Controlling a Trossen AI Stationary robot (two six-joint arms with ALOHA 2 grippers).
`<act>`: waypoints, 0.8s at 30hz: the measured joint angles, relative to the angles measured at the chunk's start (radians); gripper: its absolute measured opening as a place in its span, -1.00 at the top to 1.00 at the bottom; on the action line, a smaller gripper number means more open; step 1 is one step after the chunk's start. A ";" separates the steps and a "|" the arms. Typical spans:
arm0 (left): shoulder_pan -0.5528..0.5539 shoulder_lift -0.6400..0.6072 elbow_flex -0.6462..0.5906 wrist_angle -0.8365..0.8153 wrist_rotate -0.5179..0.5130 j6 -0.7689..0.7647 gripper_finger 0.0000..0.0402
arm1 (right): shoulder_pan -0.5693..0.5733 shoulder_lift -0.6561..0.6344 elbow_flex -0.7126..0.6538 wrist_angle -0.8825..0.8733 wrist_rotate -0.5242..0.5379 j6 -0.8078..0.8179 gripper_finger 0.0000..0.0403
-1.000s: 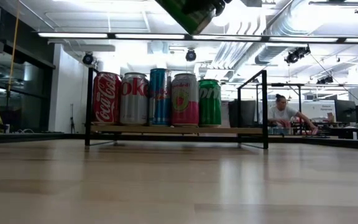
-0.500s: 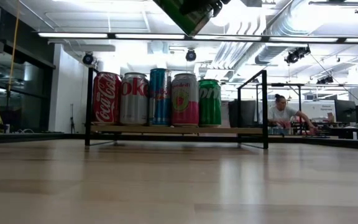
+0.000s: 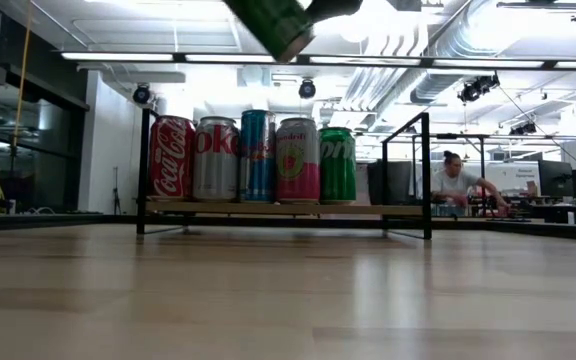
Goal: Place canned beverage on shelf
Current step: Put the green soda can on the shelf aligned with the other green soda cans
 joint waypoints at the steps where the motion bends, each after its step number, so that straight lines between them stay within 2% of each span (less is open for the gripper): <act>1: 0.000 -0.009 0.000 -0.025 -0.003 -0.023 0.13 | 0.000 0.000 0.015 -0.024 0.001 0.000 -0.89; 4: -0.008 -0.043 0.000 -0.133 0.002 -0.119 0.13 | 0.000 0.000 0.052 -0.088 0.015 -0.004 -0.82; 6: -0.020 -0.056 0.001 -0.205 0.044 -0.206 0.13 | 0.000 -0.001 0.077 -0.158 0.041 -0.004 -0.80; 8: -0.035 -0.061 0.001 -0.298 0.109 -0.312 0.13 | 0.000 -0.003 0.085 -0.210 0.063 0.007 -0.80; 13: -0.083 -0.011 0.001 -0.522 0.358 -0.619 0.13 | -0.002 -0.005 0.082 -0.318 0.080 0.075 -0.80; 15: -0.103 0.030 0.001 -0.611 0.412 -0.709 0.13 | -0.002 -0.005 0.081 -0.331 0.085 0.088 -0.80; 19: -0.130 0.134 0.001 -0.713 0.399 -0.765 0.13 | -0.002 -0.005 0.081 -0.311 0.115 0.087 -0.81; 24: -0.132 0.251 0.001 -0.701 0.308 -0.799 0.13 | -0.002 -0.005 0.081 -0.297 0.129 0.065 -0.81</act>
